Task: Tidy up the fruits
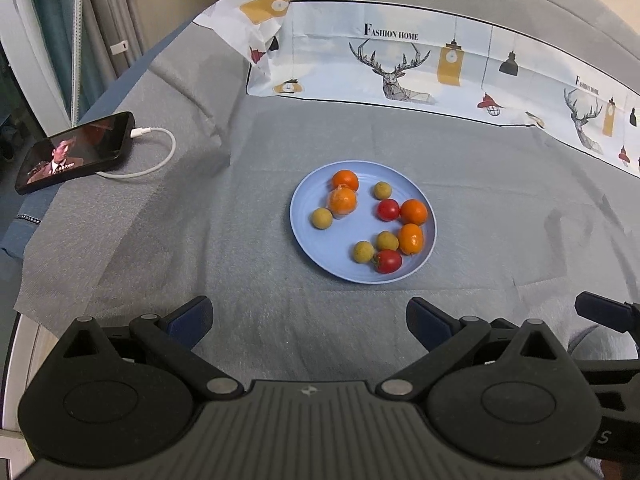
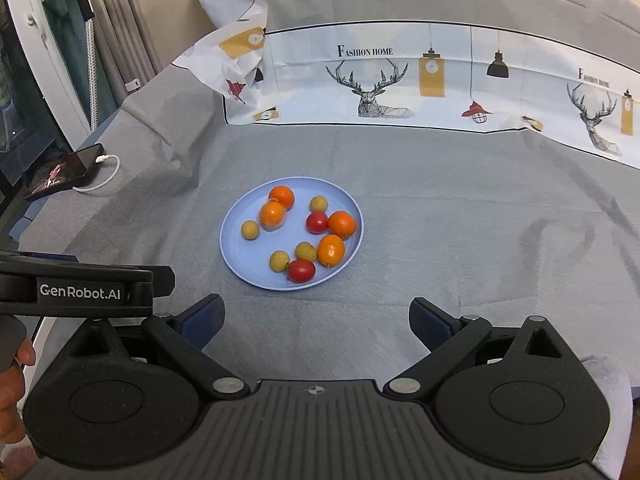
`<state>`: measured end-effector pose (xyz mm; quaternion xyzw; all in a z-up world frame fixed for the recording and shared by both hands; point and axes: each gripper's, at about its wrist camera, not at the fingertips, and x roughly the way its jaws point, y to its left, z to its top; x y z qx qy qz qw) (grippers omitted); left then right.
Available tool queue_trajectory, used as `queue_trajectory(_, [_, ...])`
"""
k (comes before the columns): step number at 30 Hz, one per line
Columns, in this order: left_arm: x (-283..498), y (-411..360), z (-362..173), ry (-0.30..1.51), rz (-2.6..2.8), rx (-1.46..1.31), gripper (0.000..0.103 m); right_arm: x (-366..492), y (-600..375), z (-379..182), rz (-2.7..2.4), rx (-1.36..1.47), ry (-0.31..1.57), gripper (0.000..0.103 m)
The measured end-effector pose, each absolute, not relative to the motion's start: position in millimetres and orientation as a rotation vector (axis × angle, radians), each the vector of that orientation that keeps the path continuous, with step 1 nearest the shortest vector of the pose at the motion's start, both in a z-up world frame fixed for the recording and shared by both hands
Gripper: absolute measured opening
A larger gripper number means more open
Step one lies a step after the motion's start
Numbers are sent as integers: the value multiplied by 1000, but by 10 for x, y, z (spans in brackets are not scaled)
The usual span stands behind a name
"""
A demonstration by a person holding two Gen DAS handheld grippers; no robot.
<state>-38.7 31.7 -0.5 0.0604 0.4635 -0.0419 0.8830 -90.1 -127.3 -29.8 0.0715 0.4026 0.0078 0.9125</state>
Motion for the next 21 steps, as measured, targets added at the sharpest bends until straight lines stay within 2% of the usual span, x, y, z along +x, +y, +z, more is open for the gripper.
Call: queue_trajectory(21, [-586, 273, 52, 933, -91, 135, 103, -1151, -1324, -244, -1, 147, 795, 99])
